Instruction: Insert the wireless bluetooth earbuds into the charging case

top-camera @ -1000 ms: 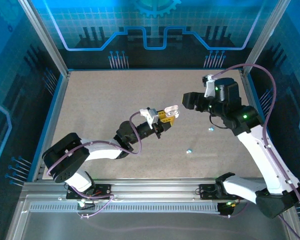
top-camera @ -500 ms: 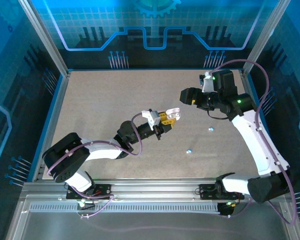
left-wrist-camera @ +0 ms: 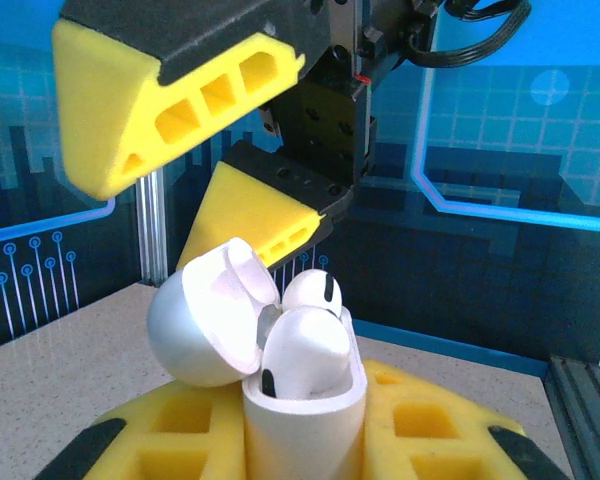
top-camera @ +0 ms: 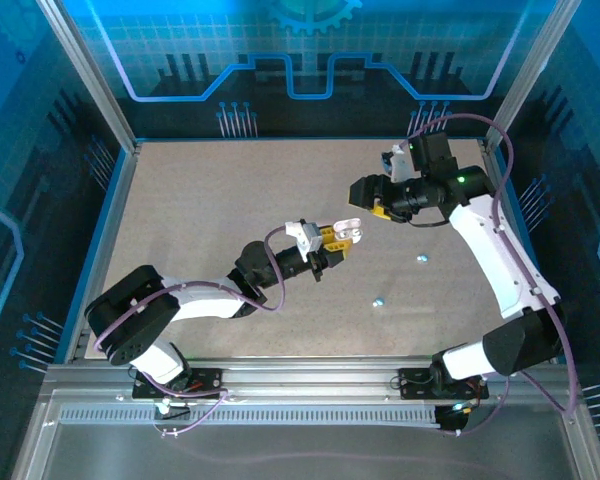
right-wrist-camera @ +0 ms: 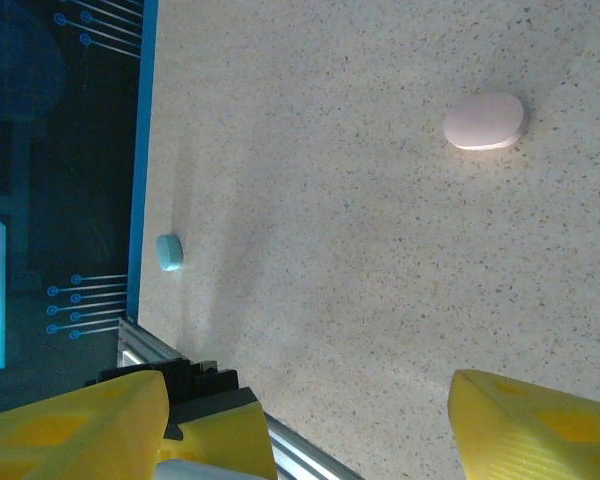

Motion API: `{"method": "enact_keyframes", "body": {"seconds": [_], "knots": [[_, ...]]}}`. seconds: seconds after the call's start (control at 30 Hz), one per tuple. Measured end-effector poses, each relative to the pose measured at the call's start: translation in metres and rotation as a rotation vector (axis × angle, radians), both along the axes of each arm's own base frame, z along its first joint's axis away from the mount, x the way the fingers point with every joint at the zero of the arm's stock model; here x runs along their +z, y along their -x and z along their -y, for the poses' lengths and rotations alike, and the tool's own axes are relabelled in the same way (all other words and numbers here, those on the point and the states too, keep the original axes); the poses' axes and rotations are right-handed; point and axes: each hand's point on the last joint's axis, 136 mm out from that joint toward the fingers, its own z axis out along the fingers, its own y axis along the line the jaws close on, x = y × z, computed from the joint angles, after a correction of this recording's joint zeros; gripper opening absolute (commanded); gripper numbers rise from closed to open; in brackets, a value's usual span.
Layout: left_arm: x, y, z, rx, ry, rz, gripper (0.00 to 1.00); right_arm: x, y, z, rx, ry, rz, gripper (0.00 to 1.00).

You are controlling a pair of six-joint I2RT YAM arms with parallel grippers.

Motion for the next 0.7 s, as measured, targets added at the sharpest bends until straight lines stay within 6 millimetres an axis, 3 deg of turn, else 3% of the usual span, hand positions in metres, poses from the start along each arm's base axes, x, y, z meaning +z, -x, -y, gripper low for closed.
{"method": "enact_keyframes", "body": {"seconds": [0.3,0.7], "knots": [[-0.002,0.001,0.001,-0.007,-0.011,-0.007,0.22,-0.002,0.007,-0.007,0.055,0.011,-0.027,0.71],[-0.003,0.002,0.001,-0.011,-0.016,-0.011,0.22,-0.024,0.02,-0.011,0.127,0.081,-0.108,0.67]]}}
